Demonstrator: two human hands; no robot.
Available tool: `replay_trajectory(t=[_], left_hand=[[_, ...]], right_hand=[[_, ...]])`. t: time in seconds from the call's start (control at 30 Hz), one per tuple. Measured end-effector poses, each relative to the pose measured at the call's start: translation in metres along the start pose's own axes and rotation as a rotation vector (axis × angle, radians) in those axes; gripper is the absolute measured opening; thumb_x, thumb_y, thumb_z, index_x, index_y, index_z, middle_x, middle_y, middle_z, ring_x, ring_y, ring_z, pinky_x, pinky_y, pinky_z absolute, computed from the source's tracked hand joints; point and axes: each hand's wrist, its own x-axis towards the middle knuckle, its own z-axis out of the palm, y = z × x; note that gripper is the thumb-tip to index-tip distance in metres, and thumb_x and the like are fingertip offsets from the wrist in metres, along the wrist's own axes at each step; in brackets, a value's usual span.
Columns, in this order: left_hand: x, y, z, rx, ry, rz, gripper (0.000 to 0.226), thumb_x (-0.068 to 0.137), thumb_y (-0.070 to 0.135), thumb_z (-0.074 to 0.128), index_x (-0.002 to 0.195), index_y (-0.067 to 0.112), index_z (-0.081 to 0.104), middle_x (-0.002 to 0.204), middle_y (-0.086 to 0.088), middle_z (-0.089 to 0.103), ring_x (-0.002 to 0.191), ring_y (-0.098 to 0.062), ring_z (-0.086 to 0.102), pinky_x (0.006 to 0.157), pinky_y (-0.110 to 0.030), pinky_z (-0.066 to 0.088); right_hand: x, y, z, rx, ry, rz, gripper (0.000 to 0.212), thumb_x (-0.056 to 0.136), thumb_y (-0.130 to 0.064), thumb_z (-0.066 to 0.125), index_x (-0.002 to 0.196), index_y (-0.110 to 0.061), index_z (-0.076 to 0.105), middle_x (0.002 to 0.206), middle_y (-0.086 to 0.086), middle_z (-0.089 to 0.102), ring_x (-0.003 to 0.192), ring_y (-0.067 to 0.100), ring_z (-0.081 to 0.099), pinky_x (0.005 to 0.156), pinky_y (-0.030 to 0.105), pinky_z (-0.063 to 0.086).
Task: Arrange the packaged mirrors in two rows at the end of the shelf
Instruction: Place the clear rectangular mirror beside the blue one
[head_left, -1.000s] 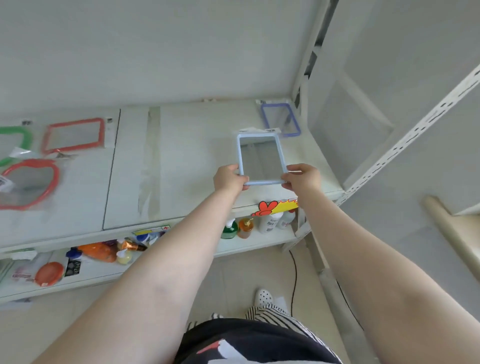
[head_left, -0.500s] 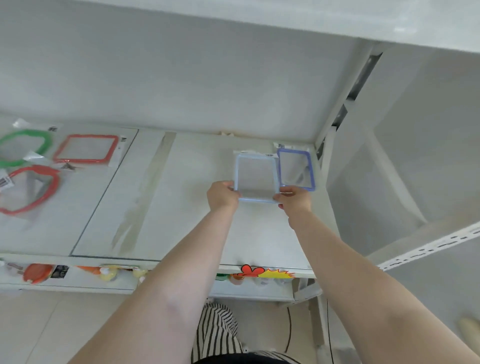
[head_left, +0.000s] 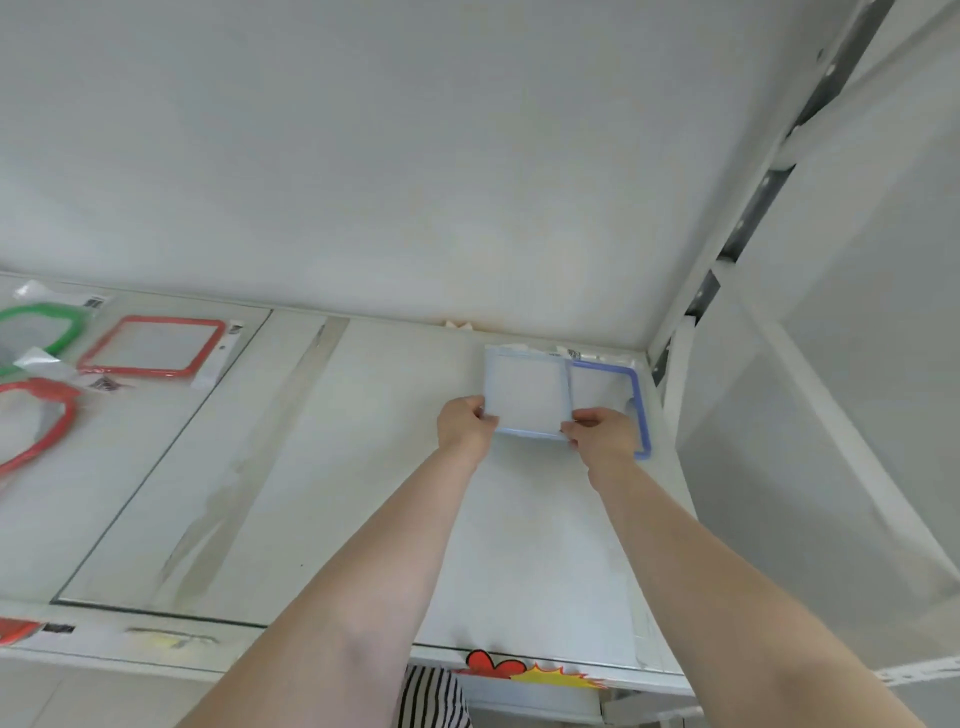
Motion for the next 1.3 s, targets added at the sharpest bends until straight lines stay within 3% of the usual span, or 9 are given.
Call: replay_trajectory(t=[0.1,0.27,0.33,0.47,0.63,0.73,0.97,1.13,1.3], left_hand=[[0.011,-0.012,-0.001,0.008,-0.023,0.015,0.013,0.082,0.007,0.064,0.078,0.015,0.055,0.072,-0.004,0.048,0.065,-0.017,0.040,0.045,-0.014,0.027],[0.021,-0.019,-0.003,0.066,-0.007,0.041,0.008,0.081,0.007,0.066,0.081,0.012,0.060,0.081,-0.006,0.057,0.074,-0.019,0.049,0.051,-0.016,0.032],[0.023,-0.018,-0.001,0.199,-0.012,0.059,0.007,0.083,0.014,0.068,0.084,0.010,0.062,0.088,-0.010,0.061,0.083,-0.023,0.055,0.060,-0.022,0.040],[0.017,-0.018,0.005,0.666,0.086,0.116,0.046,0.084,0.044,0.065,0.117,0.012,0.057,0.124,-0.011,0.050,0.118,-0.030,0.044,0.097,-0.033,0.038],[0.011,-0.021,0.024,0.637,0.042,0.207,0.073,0.077,0.044,0.072,0.135,0.010,0.041,0.141,-0.008,0.037,0.127,-0.029,0.037,0.103,-0.033,0.036],[0.014,-0.025,0.029,0.646,0.066,0.224,0.075,0.079,0.041,0.071,0.139,0.010,0.038,0.143,-0.007,0.037,0.127,-0.030,0.038,0.102,-0.034,0.036],[0.017,-0.022,0.030,0.629,0.080,0.182,0.073,0.078,0.038,0.072,0.138,0.013,0.040,0.144,-0.003,0.038,0.126,-0.029,0.040,0.098,-0.035,0.037],[0.015,-0.020,0.031,0.626,0.077,0.189,0.083,0.080,0.037,0.071,0.146,0.013,0.028,0.146,-0.006,0.036,0.128,-0.030,0.038,0.100,-0.036,0.036],[0.008,-0.018,0.029,0.601,0.045,0.180,0.088,0.083,0.038,0.068,0.151,0.014,0.016,0.154,-0.010,0.026,0.138,-0.030,0.027,0.109,-0.038,0.030]], right_hand=[[0.007,0.002,0.009,-0.034,-0.035,-0.024,0.027,0.076,-0.007,0.076,0.102,-0.003,0.071,0.096,0.015,0.072,0.089,0.033,0.068,0.090,0.044,0.055],[0.005,0.002,0.016,-0.223,-0.091,-0.105,0.034,0.082,-0.012,0.073,0.112,0.002,0.067,0.113,0.017,0.069,0.108,0.034,0.064,0.096,0.037,0.050],[0.005,0.001,0.013,-0.327,-0.098,-0.151,0.033,0.084,-0.013,0.070,0.112,0.004,0.067,0.115,0.020,0.068,0.110,0.036,0.062,0.096,0.037,0.049],[0.012,0.002,0.001,-0.523,0.023,-0.222,0.032,0.089,-0.024,0.062,0.120,-0.017,0.065,0.126,0.013,0.059,0.114,0.031,0.054,0.099,0.037,0.045],[0.018,0.021,-0.014,-0.689,0.072,-0.181,0.048,0.090,-0.038,0.055,0.138,-0.031,0.048,0.151,0.007,0.034,0.141,0.032,0.023,0.115,0.046,0.021],[0.021,0.032,-0.015,-0.778,0.024,-0.184,0.044,0.090,-0.045,0.054,0.132,-0.032,0.050,0.156,0.008,0.025,0.146,0.034,0.013,0.119,0.049,0.011],[0.017,0.036,-0.014,-0.781,0.019,-0.182,0.036,0.091,-0.045,0.053,0.123,-0.029,0.055,0.154,0.010,0.027,0.146,0.035,0.013,0.118,0.049,0.011],[0.018,0.035,-0.013,-0.783,0.031,-0.173,0.034,0.090,-0.046,0.054,0.120,-0.029,0.056,0.153,0.010,0.029,0.145,0.035,0.014,0.119,0.049,0.012],[0.014,0.032,-0.015,-0.718,0.058,-0.182,0.050,0.091,-0.043,0.054,0.139,-0.033,0.045,0.157,0.005,0.025,0.146,0.033,0.013,0.120,0.046,0.013]])
